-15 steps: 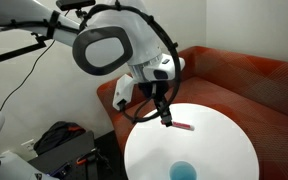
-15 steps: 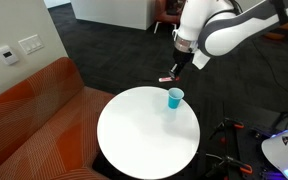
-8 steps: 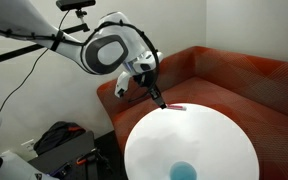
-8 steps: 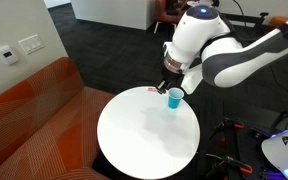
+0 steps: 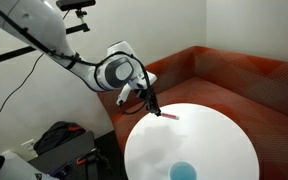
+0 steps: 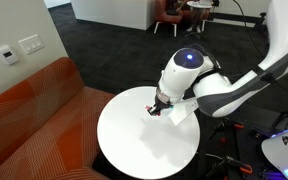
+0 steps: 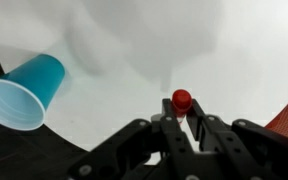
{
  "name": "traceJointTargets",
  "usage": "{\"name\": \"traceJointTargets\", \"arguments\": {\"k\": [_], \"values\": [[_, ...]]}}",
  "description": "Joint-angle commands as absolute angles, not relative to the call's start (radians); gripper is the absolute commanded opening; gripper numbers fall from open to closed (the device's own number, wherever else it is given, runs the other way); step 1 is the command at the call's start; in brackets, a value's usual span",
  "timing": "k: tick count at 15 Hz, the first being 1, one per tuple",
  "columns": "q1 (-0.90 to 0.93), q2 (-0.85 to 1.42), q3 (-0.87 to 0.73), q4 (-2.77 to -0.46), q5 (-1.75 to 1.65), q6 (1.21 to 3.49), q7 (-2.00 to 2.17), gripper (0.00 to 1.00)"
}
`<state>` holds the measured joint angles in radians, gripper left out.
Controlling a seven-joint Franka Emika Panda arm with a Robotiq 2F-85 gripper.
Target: Remove the red marker from the blue cup and place the marker on the left side of the table
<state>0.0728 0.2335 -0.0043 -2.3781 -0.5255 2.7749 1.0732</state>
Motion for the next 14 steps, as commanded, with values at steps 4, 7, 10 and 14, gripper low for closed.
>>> {"name": "traceJointTargets", "arguments": {"k": [4, 7, 10, 14], "values": [[0.184, 0.412, -0.064, -2.234, -0.487, 2.75, 1.157, 0.05], [0.249, 0.511, -0.112, -2.145, -0.452, 2.718, 1.169, 0.05], [0.312, 0.604, -0.157, -2.054, -0.412, 2.668, 1.179, 0.05], [0.363, 0.712, -0.184, -1.943, -0.366, 2.603, 1.203, 0.05]]}}
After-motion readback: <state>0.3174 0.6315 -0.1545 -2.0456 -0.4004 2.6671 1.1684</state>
